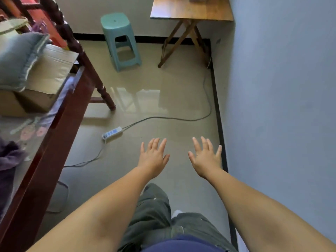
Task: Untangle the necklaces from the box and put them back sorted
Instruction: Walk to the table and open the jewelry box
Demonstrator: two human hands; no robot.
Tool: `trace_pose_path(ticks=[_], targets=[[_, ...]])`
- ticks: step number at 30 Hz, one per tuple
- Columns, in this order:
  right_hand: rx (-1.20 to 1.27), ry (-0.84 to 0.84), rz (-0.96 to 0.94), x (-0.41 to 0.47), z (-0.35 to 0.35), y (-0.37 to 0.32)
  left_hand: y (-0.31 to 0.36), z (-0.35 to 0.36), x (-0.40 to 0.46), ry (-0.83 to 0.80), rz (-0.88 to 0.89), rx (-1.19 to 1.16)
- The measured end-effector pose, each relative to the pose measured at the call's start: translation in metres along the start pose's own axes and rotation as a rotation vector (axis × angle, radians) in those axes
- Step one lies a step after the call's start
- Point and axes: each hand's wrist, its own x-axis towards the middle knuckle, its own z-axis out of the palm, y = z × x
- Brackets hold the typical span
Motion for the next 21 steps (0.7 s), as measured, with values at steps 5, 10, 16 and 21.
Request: trace_pose_path(ticks=[5, 10, 16, 21], targets=[[-0.029, 0.027, -0.01, 0.14, -0.042, -0.001, -0.012, -0.045, 0.14, 0.025, -0.007, -0.019], [0.014, 0.071, 0.049, 0.27, -0.113, -0.017, -0.028, -0.123, 0.28, 0.024, 0.084, 0.024], [0.052, 0.054, 0.069, 0.384, -0.171, -0.019, -0.026, -0.179, 0.401, 0.042, 0.132, 0.02], [0.027, 0.06, 0.058, 0.52, -0.218, -0.001, -0.019, -0.223, 0.536, 0.013, 0.204, 0.082]])
